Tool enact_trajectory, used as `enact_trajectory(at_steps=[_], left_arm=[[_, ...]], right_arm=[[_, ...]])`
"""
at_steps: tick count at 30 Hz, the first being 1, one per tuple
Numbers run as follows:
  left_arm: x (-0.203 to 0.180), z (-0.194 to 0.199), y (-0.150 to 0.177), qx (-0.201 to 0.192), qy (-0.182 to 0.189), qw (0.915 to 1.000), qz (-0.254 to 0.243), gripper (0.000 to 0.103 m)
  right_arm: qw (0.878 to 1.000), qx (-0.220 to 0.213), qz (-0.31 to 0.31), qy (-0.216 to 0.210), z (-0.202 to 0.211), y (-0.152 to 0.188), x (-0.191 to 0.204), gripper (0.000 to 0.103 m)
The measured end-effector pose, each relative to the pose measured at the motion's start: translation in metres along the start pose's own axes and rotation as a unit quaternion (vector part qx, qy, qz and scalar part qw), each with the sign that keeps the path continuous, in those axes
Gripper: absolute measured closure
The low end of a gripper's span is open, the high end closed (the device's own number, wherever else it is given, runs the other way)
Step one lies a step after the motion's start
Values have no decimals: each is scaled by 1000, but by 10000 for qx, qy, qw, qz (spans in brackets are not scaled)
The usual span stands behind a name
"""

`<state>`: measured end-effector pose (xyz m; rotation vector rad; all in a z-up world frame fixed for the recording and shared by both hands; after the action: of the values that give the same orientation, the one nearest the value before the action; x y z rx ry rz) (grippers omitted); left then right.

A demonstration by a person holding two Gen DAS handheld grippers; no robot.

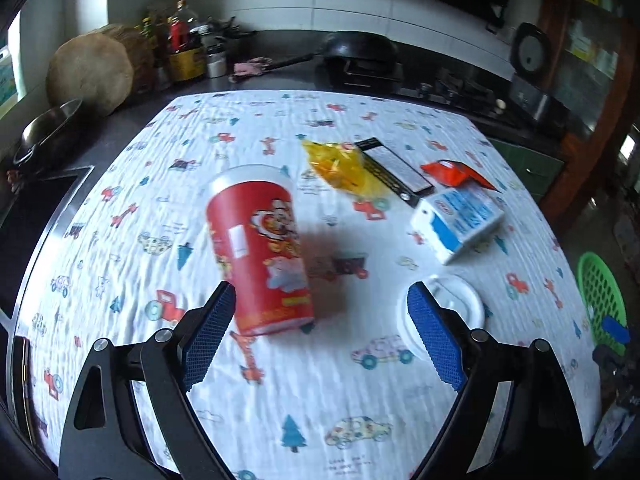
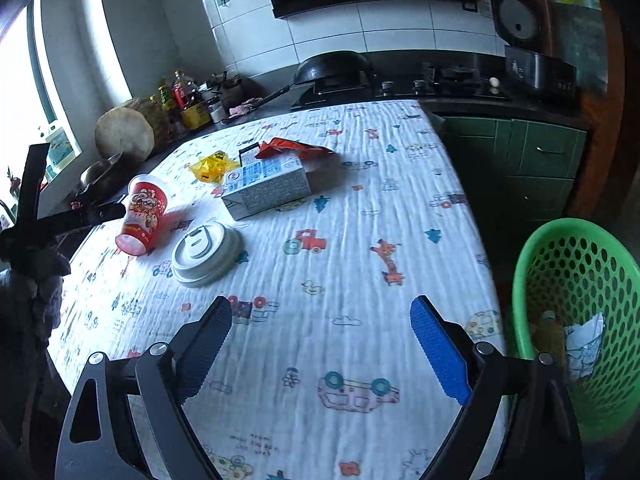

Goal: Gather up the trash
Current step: 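Grasp the red paper cup with the left tool while the right tool grasps the white cup lid, then lift the red cup with the left tool while the right tool lifts the lid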

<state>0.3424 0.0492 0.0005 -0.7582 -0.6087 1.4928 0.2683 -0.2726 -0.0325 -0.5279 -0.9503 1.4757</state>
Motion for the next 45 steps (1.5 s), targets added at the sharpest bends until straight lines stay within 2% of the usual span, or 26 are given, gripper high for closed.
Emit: enact_trajectory(at_steps=[3,7,11,20,22,23,31,38,45], left_arm=[[27,-17,-7,89,-259,9992,286,17],[43,-41,-10,292,-294,9978,508,16],[46,-60,-13,448,-180,9964,695,15],[43,-92,-13,711,-117,9955,623,15],[44,-95,-12,721,-68,9955,608,20],[44,-96,-11,754,-19,9953,603,29],[52,-87,-6,711,213,9951,651,31],[57,-68,-2,637,380,9953,619,31],[57,-55,0,590,496,9955,557,31]], right_arm=[[9999,80,122,-81,-10,-1,12,15],[9994,183,247,-172,-25,-3,25,15],[9983,277,442,-256,-39,-8,40,15],[9934,505,919,-469,-75,-13,78,15],[9922,518,1005,-523,-83,-14,87,15],[9917,531,1027,-556,-87,-15,91,15],[9863,649,1330,-728,-119,-17,126,15],[9828,727,1561,-661,-143,-16,140,16],[9800,871,1722,-495,-157,-11,142,23]])
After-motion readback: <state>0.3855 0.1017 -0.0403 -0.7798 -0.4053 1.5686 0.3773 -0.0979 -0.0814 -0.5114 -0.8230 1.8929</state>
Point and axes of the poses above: each gripper's, at about its wrist camera, not at the fingertips, and z roughly against the way its jaws point, x to its left, y to its underside, the point moved 4 cm from there along -z, roughly the way its jaws point, and after that the axes turned 9 degrees about -x, right-handed, at the moved point
